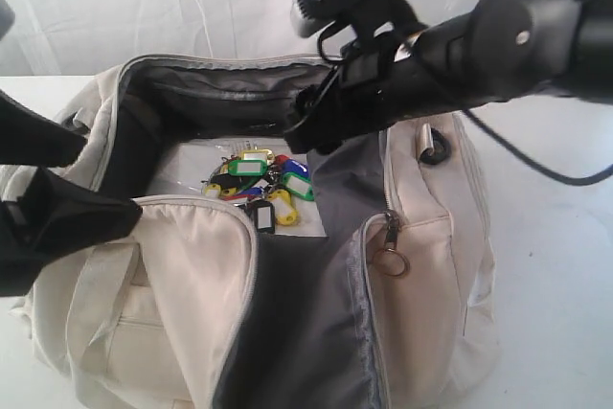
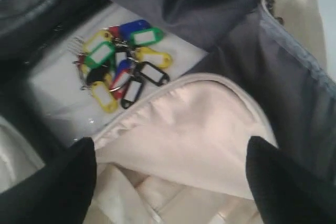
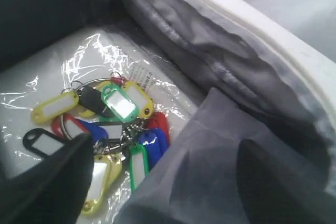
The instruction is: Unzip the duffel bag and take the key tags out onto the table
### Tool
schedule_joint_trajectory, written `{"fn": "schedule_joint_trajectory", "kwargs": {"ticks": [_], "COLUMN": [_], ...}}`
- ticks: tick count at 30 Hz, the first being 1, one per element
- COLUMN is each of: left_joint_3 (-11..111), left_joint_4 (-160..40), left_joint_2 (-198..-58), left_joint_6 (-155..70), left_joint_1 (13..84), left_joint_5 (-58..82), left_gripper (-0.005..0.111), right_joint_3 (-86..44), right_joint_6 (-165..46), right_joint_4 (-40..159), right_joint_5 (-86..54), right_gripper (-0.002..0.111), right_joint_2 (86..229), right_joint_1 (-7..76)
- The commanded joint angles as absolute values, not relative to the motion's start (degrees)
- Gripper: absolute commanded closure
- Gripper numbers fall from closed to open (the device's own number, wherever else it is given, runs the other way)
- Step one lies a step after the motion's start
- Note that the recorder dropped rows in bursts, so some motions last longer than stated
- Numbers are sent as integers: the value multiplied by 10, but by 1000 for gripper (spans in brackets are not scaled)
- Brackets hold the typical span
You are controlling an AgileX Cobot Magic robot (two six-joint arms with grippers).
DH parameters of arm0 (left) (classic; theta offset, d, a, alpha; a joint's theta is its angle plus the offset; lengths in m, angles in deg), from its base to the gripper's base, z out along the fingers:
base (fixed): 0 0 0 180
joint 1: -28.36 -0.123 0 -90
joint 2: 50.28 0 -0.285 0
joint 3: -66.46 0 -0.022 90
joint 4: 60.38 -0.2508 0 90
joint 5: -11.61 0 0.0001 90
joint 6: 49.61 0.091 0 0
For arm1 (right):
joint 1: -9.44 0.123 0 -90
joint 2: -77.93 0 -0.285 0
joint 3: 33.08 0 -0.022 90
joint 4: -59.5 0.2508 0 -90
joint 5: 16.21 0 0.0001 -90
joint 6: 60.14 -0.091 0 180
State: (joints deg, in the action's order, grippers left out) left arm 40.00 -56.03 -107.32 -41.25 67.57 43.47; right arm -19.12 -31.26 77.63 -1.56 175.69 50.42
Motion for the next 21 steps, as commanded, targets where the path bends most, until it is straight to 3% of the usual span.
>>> {"fn": "schedule_joint_trajectory", "kwargs": {"ticks": [1,21], "left_joint_3": [402,399], "left_joint_4": [-652,-741], "left_joint_2": [-1054,-1054], "left_joint_6": [-486,-530], "left_joint_1": [673,673], "left_joint_5": [436,474], "left_gripper": [28,28], "right_joint_3": [-214,-301], "right_joint_6": [-283,-305], "right_joint_4": [778,778], "right_joint_5": [-54,-55], "right_gripper": [38,38], "right_joint_2": [1824,1979], "right_joint_1": [529,555]}}
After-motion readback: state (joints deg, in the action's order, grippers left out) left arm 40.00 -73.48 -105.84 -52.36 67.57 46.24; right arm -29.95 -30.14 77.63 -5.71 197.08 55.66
